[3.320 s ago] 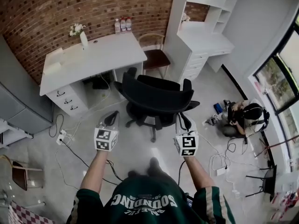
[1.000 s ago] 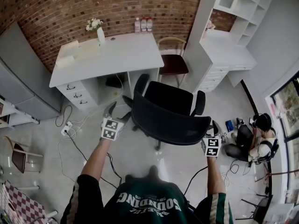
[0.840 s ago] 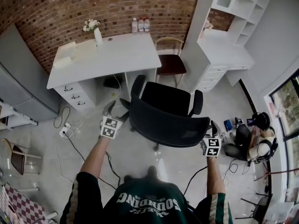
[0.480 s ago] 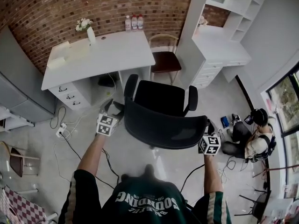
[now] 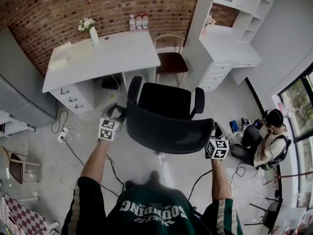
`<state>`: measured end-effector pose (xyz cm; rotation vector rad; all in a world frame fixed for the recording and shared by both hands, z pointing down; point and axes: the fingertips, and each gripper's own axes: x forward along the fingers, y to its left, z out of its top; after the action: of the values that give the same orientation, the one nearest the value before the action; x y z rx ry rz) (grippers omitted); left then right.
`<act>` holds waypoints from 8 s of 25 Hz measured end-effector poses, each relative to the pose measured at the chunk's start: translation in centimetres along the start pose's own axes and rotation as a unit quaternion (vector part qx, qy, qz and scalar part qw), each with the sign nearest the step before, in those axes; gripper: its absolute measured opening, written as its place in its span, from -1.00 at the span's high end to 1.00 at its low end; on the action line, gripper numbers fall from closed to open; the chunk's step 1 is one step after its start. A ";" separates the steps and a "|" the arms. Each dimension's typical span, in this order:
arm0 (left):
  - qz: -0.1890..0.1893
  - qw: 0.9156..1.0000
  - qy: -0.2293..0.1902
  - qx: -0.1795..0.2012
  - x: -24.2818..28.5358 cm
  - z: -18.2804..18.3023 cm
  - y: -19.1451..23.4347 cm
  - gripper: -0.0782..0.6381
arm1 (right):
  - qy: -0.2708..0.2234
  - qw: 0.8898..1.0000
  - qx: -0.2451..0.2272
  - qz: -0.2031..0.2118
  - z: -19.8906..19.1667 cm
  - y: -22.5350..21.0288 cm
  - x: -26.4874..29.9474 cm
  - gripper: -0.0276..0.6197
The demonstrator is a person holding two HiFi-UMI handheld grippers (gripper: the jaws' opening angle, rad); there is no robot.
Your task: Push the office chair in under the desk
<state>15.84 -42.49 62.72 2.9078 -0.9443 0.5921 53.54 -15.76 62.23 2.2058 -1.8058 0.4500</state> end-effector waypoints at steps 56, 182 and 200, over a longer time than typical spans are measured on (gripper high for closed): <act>0.104 0.993 -0.014 -0.061 -30.8 -13.0 6.9 0.13 | 0.010 0.991 -0.057 0.124 -3.1 24.2 -6.4 -0.05; 0.252 0.956 0.031 -0.151 -43.3 -18.0 24.1 0.40 | -0.024 0.973 -0.134 0.184 4.8 44.8 2.2 0.91; 0.277 0.953 -0.044 -0.114 -52.1 -10.1 11.4 0.75 | -0.088 0.958 -0.142 0.233 7.7 47.5 -12.1 0.91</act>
<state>-32.90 -21.17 52.12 2.4690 -1.7312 0.3329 5.40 -17.16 50.47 1.6681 -2.3247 0.0678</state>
